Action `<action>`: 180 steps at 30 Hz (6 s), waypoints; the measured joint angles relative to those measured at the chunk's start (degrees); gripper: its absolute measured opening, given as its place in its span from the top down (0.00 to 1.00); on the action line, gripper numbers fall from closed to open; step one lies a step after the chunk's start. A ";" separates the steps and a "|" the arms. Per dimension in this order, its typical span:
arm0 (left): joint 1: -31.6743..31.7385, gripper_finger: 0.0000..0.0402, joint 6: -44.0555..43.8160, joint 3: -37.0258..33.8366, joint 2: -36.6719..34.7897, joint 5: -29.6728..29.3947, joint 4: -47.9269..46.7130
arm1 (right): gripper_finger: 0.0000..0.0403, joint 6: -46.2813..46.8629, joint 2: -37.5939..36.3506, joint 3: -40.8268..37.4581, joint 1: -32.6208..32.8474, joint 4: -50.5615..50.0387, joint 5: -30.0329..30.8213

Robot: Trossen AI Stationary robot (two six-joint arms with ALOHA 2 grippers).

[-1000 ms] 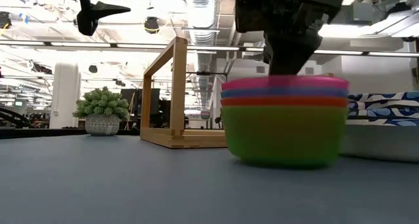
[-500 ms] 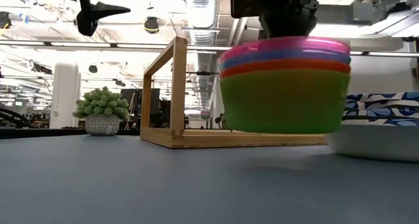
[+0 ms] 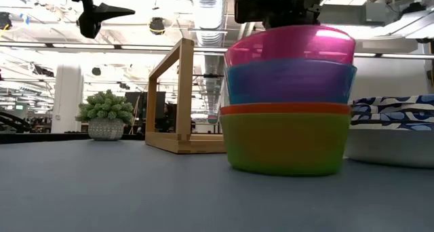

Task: Place and stack bowls onto a shelf
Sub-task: Put the pink bowl on the shelf, then stack the blue bowl on top of the pink bowl on the shelf

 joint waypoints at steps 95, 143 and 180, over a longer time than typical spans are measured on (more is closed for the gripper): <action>0.02 0.32 -2.48 -0.02 0.00 -4.12 -3.90 | 0.95 -48.20 -0.33 14.83 -41.98 -22.78 4.05; 0.02 0.32 -3.04 -0.02 0.00 -11.85 -9.11 | 0.86 -79.92 9.97 15.47 -48.09 -13.28 2.34; 0.02 0.32 -2.99 -0.02 -0.02 -2.61 -9.05 | 0.58 -27.53 2.91 33.33 -11.68 -27.93 -10.08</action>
